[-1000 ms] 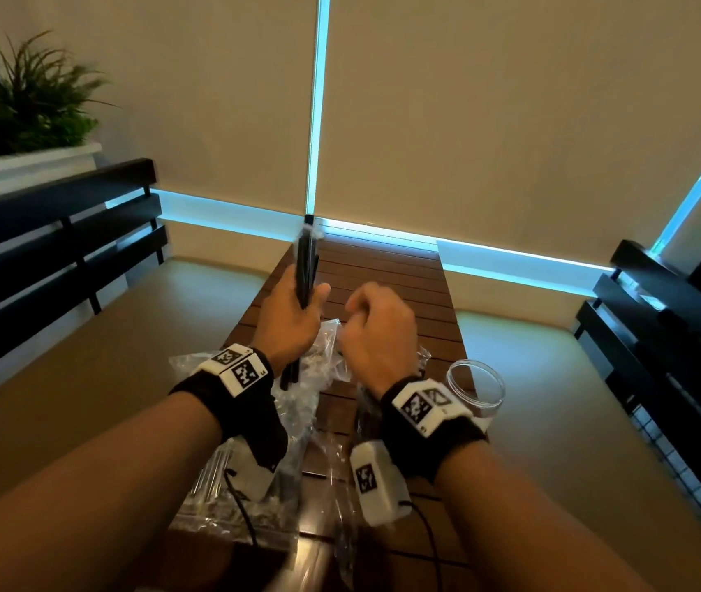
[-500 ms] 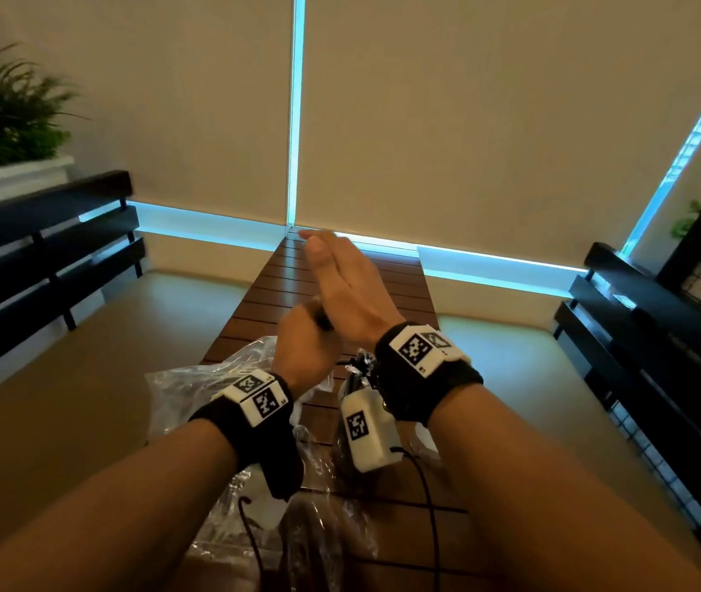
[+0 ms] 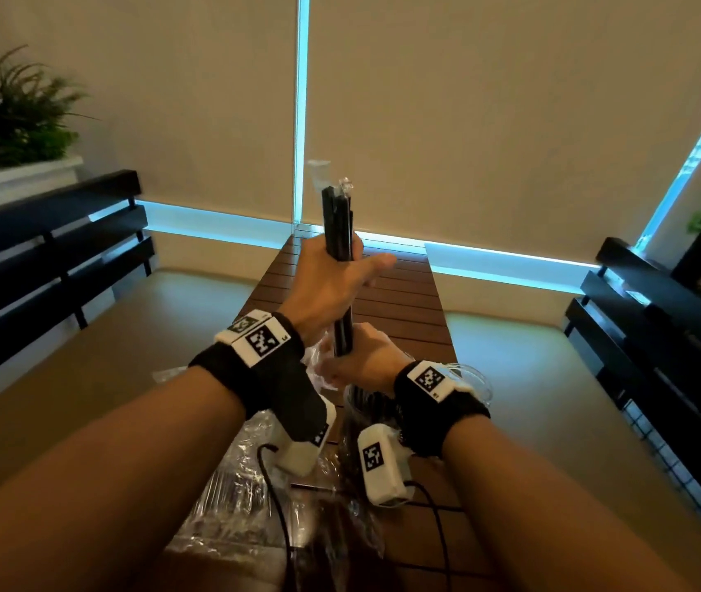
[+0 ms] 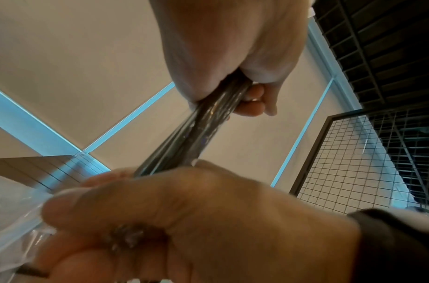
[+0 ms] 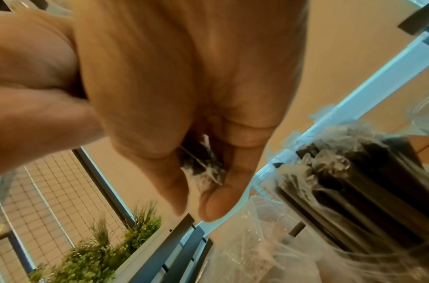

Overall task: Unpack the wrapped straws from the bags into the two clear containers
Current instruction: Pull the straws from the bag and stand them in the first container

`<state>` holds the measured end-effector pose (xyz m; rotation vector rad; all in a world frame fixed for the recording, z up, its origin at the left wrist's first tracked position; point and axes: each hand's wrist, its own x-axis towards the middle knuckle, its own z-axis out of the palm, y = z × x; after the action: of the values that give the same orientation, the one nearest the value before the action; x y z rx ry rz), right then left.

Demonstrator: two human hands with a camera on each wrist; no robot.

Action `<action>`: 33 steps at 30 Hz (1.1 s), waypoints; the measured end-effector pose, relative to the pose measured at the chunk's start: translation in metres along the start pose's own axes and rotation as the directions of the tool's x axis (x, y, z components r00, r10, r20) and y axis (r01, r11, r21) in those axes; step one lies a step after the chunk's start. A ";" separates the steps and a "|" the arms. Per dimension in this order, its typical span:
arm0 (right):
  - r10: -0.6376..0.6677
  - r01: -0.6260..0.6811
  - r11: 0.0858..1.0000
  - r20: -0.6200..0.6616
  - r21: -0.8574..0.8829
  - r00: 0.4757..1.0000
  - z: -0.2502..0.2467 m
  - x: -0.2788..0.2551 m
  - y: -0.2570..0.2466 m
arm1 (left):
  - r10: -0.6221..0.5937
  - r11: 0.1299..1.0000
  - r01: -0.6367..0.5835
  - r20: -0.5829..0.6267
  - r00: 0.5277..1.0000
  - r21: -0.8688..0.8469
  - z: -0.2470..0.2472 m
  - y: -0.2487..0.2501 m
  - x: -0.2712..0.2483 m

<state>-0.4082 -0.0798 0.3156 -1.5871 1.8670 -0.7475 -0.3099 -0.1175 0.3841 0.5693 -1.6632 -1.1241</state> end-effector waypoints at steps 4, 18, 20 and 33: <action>-0.024 0.018 0.998 -0.097 -0.065 0.995 -0.007 -0.003 -0.002 | -0.035 0.999 0.035 0.013 0.999 0.000 0.009 -0.007 -0.007; 0.192 -0.204 0.935 -0.067 -0.292 0.979 -0.015 -0.018 0.081 | -0.151 0.988 0.143 -0.163 0.975 -0.056 0.029 -0.087 -0.010; 0.161 -0.178 0.967 -0.102 -0.182 0.982 -0.003 -0.014 0.090 | -0.173 0.984 0.163 -0.167 0.971 -0.072 0.036 -0.091 -0.007; 0.113 -0.158 0.980 -0.316 -0.120 0.942 0.012 -0.006 0.101 | -0.330 0.930 0.290 -0.169 0.929 -0.225 0.039 -0.113 0.005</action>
<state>-0.4662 -0.0604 0.2339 -1.4729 2.2770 -0.8539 -0.3641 -0.1569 0.2853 0.8119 -1.2946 -1.3919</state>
